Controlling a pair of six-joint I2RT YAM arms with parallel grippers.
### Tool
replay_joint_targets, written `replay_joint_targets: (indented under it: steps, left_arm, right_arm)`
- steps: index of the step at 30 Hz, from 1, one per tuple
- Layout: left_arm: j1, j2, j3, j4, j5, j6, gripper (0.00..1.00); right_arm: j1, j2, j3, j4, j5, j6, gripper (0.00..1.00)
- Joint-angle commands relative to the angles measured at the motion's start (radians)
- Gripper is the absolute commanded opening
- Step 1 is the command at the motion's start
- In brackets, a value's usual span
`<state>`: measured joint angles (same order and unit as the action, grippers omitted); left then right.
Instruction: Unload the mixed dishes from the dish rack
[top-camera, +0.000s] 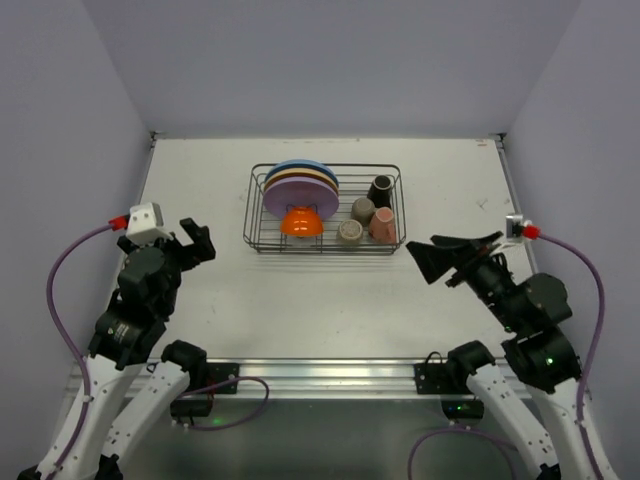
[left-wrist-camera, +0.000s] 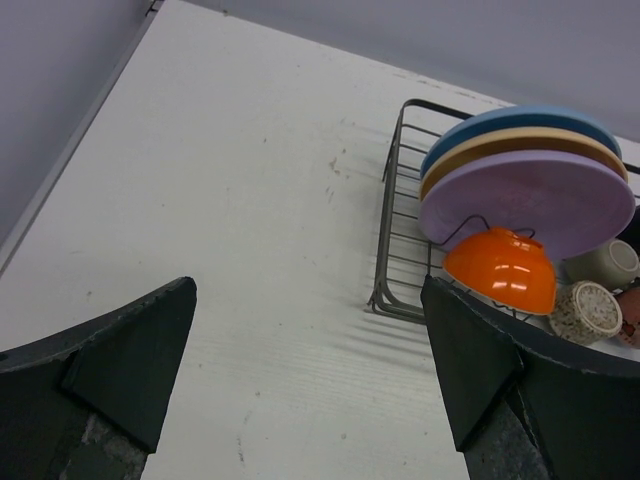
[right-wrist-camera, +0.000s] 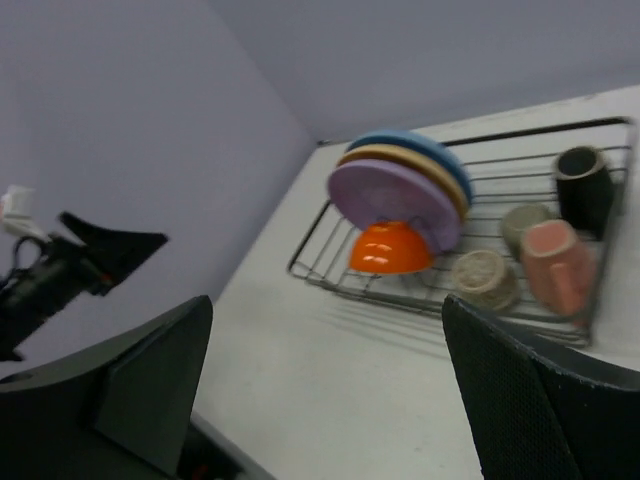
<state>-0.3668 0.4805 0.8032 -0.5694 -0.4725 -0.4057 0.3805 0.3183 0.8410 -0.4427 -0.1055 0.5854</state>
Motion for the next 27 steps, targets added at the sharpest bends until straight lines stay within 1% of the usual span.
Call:
replay_joint_targets:
  steps: [1, 2, 3, 4, 5, 6, 8, 9, 12, 13, 15, 17, 19, 20, 21, 23, 24, 26, 27]
  left_arm:
    - [0.002, -0.010, 0.001, 0.032, -0.008, -0.016, 1.00]
    - [0.002, -0.011, -0.001, 0.032, -0.006, -0.016, 1.00]
    - [0.002, -0.016, -0.001, 0.034, -0.005, -0.016, 1.00]
    - [0.002, -0.016, -0.001, 0.036, -0.006, -0.015, 1.00]
    - [0.002, -0.016, -0.001, 0.037, -0.006, -0.015, 1.00]
    - [0.002, -0.014, -0.001, 0.039, -0.005, -0.013, 1.00]
    - [0.002, -0.014, -0.001, 0.037, 0.005, -0.012, 1.00]
    - [0.002, -0.017, -0.002, 0.036, 0.009, -0.012, 1.00]
    - [0.002, -0.026, -0.004, 0.037, 0.014, -0.012, 1.00]
    - [0.002, -0.028, -0.006, 0.037, 0.018, -0.012, 1.00]
    - [0.002, -0.029, -0.006, 0.036, 0.026, -0.010, 1.00]
    - [0.002, -0.029, -0.006, 0.036, 0.037, -0.010, 1.00]
    - [0.002, -0.033, -0.006, 0.037, 0.044, -0.010, 1.00]
    - [0.002, -0.033, -0.007, 0.039, 0.046, -0.010, 1.00]
    - [0.002, -0.031, -0.007, 0.039, 0.043, -0.010, 1.00]
    - [0.002, -0.029, -0.007, 0.039, 0.040, -0.010, 1.00]
    - [0.002, -0.026, -0.007, 0.040, 0.037, -0.010, 1.00]
    - [0.002, -0.022, -0.007, 0.040, 0.026, -0.010, 1.00]
    - [0.002, -0.014, -0.007, 0.040, 0.025, -0.012, 1.00]
  right_arm:
    - [0.006, 0.140, -0.106, 0.347, -0.324, 0.321, 0.99]
    - [0.014, 0.177, -0.126, 0.407, -0.367, 0.368, 0.99]
    - [0.062, 0.235, -0.153, 0.499, -0.352, 0.417, 0.99]
    - [0.098, 0.282, -0.154, 0.522, -0.256, 0.425, 0.99]
    - [0.144, 0.283, -0.154, 0.522, -0.205, 0.433, 0.99]
    - [0.217, 0.332, -0.146, 0.547, -0.160, 0.442, 0.99]
    - [0.276, 0.392, -0.143, 0.581, -0.091, 0.514, 0.99]
    - [0.328, 0.456, -0.141, 0.622, -0.021, 0.571, 0.99]
    - [0.415, 0.554, -0.102, 0.638, 0.099, 0.648, 0.99]
    - [0.434, 0.611, -0.089, 0.641, 0.172, 0.683, 0.99]
    - [0.480, 0.659, -0.054, 0.638, 0.236, 0.714, 0.99]
    - [0.498, 0.711, -0.033, 0.615, 0.328, 0.761, 0.99]
    - [0.511, 0.741, -0.019, 0.587, 0.398, 0.861, 0.99]
    - [0.515, 0.777, -0.008, 0.567, 0.421, 0.904, 0.99]
    - [0.524, 0.795, 0.036, 0.476, 0.443, 0.997, 0.99]
    - [0.534, 0.865, 0.105, 0.357, 0.496, 1.083, 0.99]
    - [0.540, 0.896, 0.180, 0.255, 0.509, 1.176, 0.99]
    - [0.540, 0.961, 0.268, 0.126, 0.515, 1.279, 0.99]
    - [0.540, 1.038, 0.376, -0.022, 0.509, 1.370, 0.99]
